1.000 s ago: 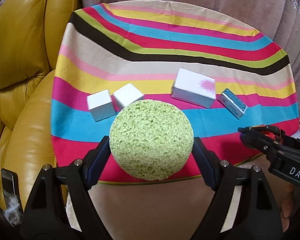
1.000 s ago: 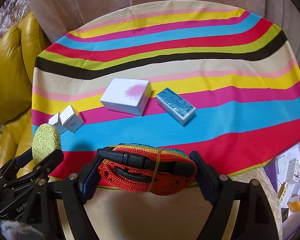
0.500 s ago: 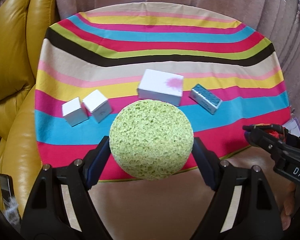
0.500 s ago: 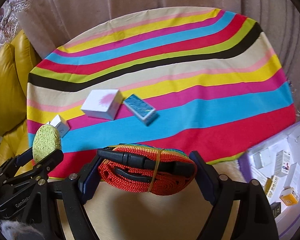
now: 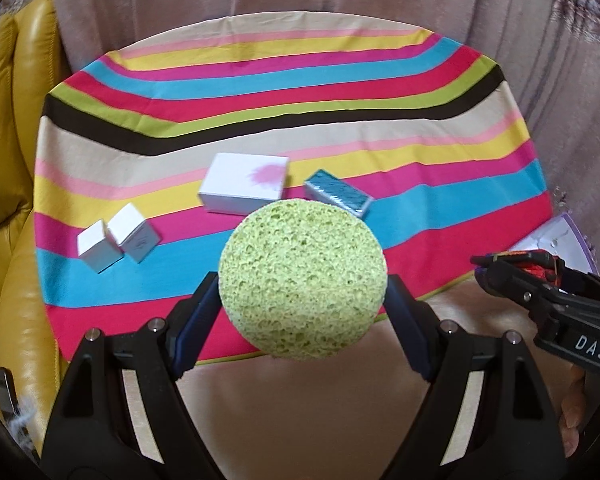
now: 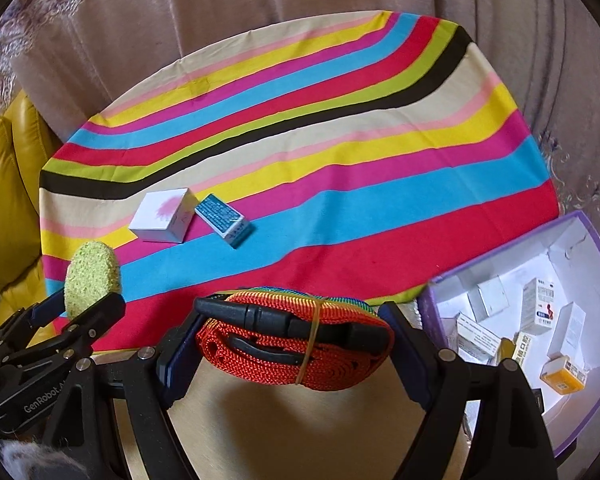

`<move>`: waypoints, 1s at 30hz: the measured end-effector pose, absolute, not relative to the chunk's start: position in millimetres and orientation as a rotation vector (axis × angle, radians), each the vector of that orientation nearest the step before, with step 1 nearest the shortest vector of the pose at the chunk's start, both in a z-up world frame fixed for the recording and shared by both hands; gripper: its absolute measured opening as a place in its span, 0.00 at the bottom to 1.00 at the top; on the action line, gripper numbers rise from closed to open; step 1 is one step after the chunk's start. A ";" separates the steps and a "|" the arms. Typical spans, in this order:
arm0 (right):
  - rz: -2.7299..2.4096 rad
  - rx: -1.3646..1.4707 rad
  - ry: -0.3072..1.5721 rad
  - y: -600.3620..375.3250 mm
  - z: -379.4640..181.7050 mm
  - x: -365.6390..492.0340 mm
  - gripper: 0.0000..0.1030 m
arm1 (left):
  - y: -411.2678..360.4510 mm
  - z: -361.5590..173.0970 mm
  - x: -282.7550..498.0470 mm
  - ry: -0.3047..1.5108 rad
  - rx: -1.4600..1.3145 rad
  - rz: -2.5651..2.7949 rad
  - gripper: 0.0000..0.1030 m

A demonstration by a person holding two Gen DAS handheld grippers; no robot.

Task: Organize objects
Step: 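Carry the sponge and red strap over the purple-rimmed box with both grippers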

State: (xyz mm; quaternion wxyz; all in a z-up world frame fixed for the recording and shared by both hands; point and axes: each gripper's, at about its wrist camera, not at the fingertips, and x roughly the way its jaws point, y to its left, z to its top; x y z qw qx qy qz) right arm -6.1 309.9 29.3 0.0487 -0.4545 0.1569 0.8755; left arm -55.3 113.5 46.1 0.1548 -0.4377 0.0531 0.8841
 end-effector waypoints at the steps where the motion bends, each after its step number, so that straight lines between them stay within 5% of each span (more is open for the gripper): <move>1: 2.665 -1.384 0.490 313.0 29.5 -4.0 0.81 | 118.1 46.7 -53.3 0.160 -1.248 2.525 0.80; 30: 2.394 -1.251 0.547 473.3 10.0 86.4 0.81 | 283.0 45.8 -20.8 0.370 -1.155 2.177 0.80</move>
